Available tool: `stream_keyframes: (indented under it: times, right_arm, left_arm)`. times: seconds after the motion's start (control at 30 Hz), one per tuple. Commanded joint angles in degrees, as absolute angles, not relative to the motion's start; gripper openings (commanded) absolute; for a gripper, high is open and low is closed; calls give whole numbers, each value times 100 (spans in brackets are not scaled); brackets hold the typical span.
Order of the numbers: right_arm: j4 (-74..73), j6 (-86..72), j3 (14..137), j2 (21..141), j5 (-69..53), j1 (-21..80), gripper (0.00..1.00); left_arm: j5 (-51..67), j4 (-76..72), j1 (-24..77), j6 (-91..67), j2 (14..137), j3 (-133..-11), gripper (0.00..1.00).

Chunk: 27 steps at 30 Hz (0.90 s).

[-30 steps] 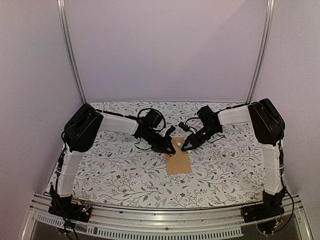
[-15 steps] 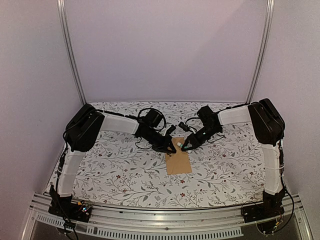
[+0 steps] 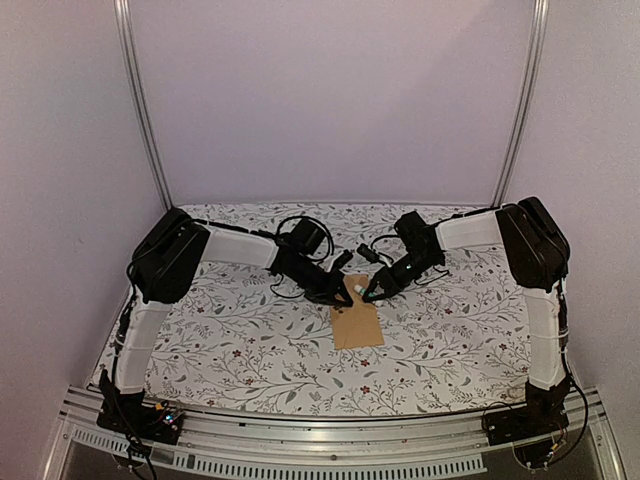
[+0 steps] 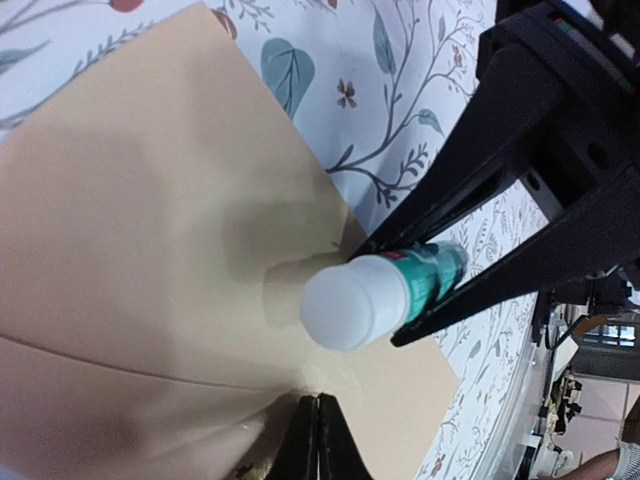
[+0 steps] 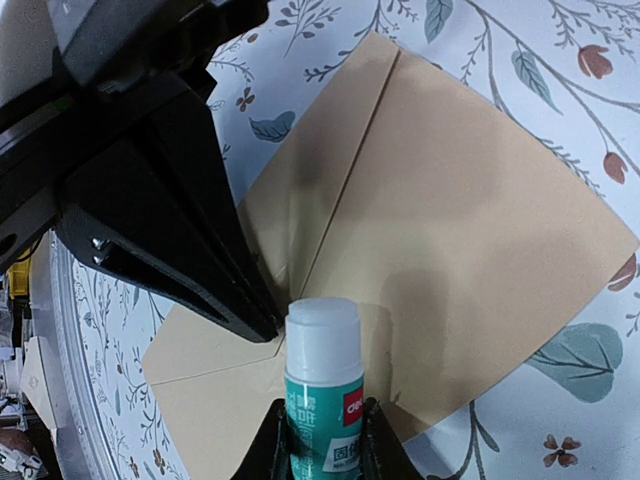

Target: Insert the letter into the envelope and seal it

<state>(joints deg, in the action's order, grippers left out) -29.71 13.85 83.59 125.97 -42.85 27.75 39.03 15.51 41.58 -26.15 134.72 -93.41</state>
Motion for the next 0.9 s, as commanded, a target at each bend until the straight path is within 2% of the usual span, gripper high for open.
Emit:
stream_keyframes:
  times: [0.0, 0.13, 0.47, 0.87]
  right_arm:
    - [-3138, 1304, 8203, 12980, -3600, 2710, 0]
    - [-3176, 1283, 8348, 12624, -3831, 2701, 0]
    - [-3528, 1806, 8378, 10985, -4578, 2522, 0]
    - [-3285, 1593, 9509, 9855, -4850, 1998, 0]
  left_arm:
    - [3570, 1981, 4285, -2418, 13629, -9438, 0]
    - [3315, 1776, 4281, -2428, 13092, -9356, 0]
    - [2342, 1397, 4303, -2306, 11806, -9545, 20]
    - [1067, 1378, 4481, -1891, 10692, -9995, 28]
